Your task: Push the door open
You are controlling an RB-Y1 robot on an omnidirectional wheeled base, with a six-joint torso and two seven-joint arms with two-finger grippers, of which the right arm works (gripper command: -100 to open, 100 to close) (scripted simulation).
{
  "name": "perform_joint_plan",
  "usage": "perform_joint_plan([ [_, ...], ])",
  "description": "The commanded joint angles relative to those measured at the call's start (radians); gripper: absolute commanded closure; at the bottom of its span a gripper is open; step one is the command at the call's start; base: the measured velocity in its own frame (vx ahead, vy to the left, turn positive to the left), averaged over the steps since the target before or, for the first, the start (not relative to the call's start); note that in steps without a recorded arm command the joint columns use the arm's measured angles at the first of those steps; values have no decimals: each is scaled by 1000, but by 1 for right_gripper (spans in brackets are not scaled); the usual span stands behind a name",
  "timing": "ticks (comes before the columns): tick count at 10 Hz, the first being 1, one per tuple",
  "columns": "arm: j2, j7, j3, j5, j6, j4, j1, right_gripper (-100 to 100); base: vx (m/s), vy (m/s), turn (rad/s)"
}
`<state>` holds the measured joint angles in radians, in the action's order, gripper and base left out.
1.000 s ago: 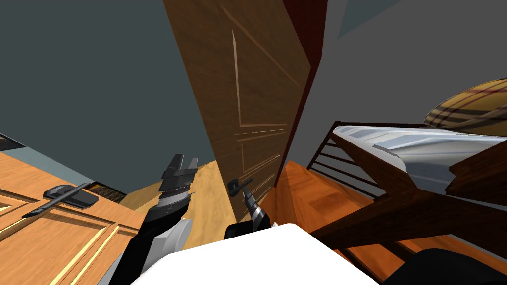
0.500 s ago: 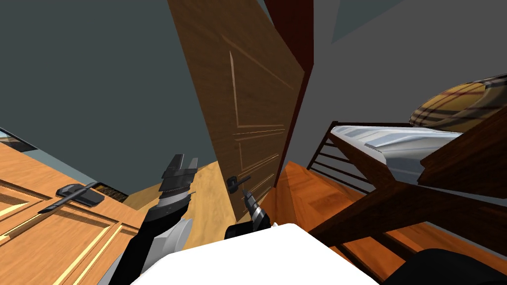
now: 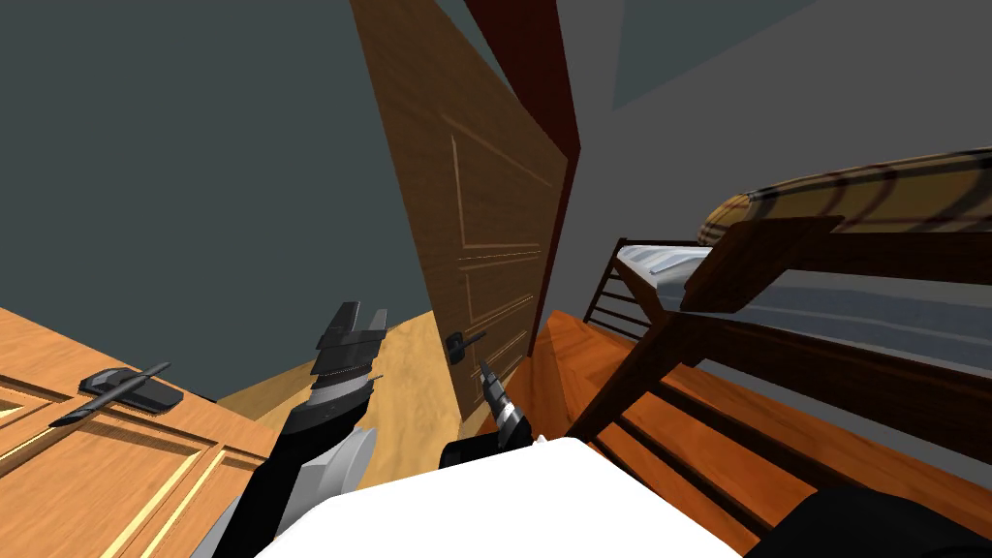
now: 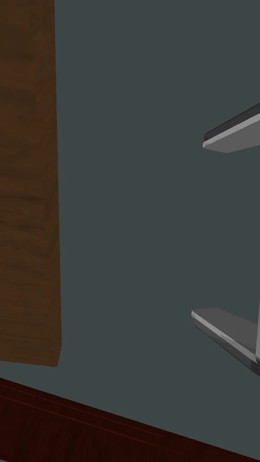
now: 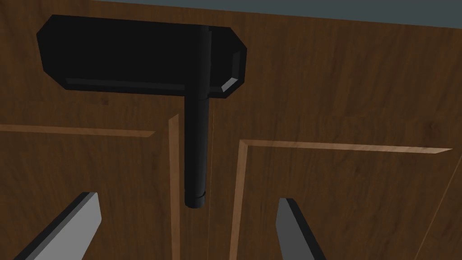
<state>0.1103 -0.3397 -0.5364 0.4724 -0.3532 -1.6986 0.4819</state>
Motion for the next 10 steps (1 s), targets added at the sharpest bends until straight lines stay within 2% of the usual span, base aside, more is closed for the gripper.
perform_joint_plan([
  [1,-8,5,6,-4,2,14,-16,-100,82,99,43],
  [6,-33,17,21,-16,9,50,-57,-100,195,105,23],
  [7,-31,16,19,-14,8,46,-51,-100,87,40,8],
  [8,-31,16,19,-14,8,46,-51,100,-11,-5,-7],
  [10,-31,16,19,-14,8,46,-51,100,-25,-15,1],
])
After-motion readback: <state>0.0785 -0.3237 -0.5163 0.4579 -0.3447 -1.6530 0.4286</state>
